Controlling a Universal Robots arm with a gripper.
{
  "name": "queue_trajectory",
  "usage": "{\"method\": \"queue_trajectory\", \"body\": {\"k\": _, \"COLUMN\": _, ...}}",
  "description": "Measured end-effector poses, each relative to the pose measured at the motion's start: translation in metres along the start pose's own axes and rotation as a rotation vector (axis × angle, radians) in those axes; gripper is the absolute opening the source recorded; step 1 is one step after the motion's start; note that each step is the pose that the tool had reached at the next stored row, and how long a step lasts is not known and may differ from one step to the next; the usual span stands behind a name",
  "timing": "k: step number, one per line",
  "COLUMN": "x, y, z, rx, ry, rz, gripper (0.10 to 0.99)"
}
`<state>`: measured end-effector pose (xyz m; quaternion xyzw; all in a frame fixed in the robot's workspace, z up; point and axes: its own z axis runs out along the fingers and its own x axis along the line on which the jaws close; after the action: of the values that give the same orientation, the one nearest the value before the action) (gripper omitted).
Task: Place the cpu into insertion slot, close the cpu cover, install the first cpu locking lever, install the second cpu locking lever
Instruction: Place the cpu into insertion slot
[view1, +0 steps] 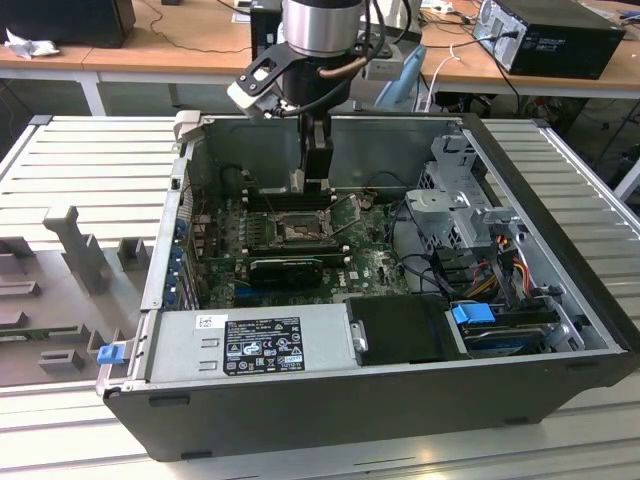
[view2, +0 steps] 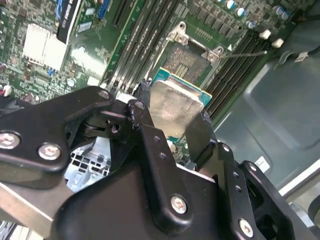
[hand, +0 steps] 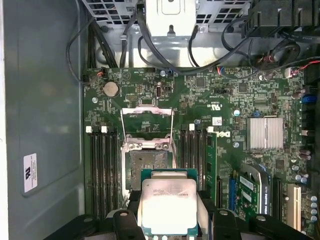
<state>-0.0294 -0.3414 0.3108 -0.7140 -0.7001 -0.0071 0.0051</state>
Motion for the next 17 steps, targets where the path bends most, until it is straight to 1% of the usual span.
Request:
{"method": "queue_trajectory", "body": {"k": 1, "x": -0.0001, "y": -0.0001, "z": 0.0022, "rx": -0.002, "ry": -0.0001, "rz": 0.000, "gripper": 0.525}}
{"method": "queue_trajectory", "body": {"k": 2, "x": -0.0001, "y": -0.0001, "z": 0.0029, "rx": -0.002, "ry": 0.0038, "rz": 0.000, "gripper": 0.525}}
{"method": "queue_trajectory", "body": {"k": 3, "x": -0.0001, "y": -0.0001, "z": 0.0039, "rx": -0.002, "ry": 0.0103, "rz": 0.000, "gripper": 0.525}}
{"method": "queue_trajectory", "body": {"k": 6, "x": -0.0001, "y": -0.0001, "z": 0.0073, "rx": -0.003, "ry": 0.0105, "rz": 0.000, "gripper": 0.525}}
{"method": "queue_trajectory", "body": {"k": 7, "x": -0.0001, "y": -0.0001, "z": 0.0081, "rx": -0.005, "ry": 0.0107, "rz": 0.000, "gripper": 0.525}}
{"method": "queue_trajectory", "body": {"k": 8, "x": -0.0002, "y": -0.0001, "z": 0.0093, "rx": -0.010, "ry": 0.0107, "rz": -0.002, "gripper": 0.525}}
{"method": "queue_trajectory", "body": {"k": 9, "x": -0.0002, "y": -0.0001, "z": 0.0104, "rx": -0.012, "ry": 0.0107, "rz": -0.004, "gripper": 0.525}}
{"method": "queue_trajectory", "body": {"k": 13, "x": 0.0000, "y": -0.0002, "z": 0.0158, "rx": -0.014, "ry": 0.0109, "rz": -0.034, "gripper": 0.525}}
{"method": "queue_trajectory", "body": {"k": 15, "x": 0.0000, "y": -0.0003, "z": 0.0225, "rx": -0.014, "ry": 0.0113, "rz": -0.059, "gripper": 0.525}}
{"method": "queue_trajectory", "body": {"k": 16, "x": 0.0001, "y": -0.0003, "z": 0.0268, "rx": -0.014, "ry": 0.0113, "rz": -0.060, "gripper": 0.525}}
{"method": "queue_trajectory", "body": {"k": 17, "x": 0.0002, "y": -0.0003, "z": 0.0283, "rx": -0.014, "ry": 0.0112, "rz": -0.060, "gripper": 0.525}}
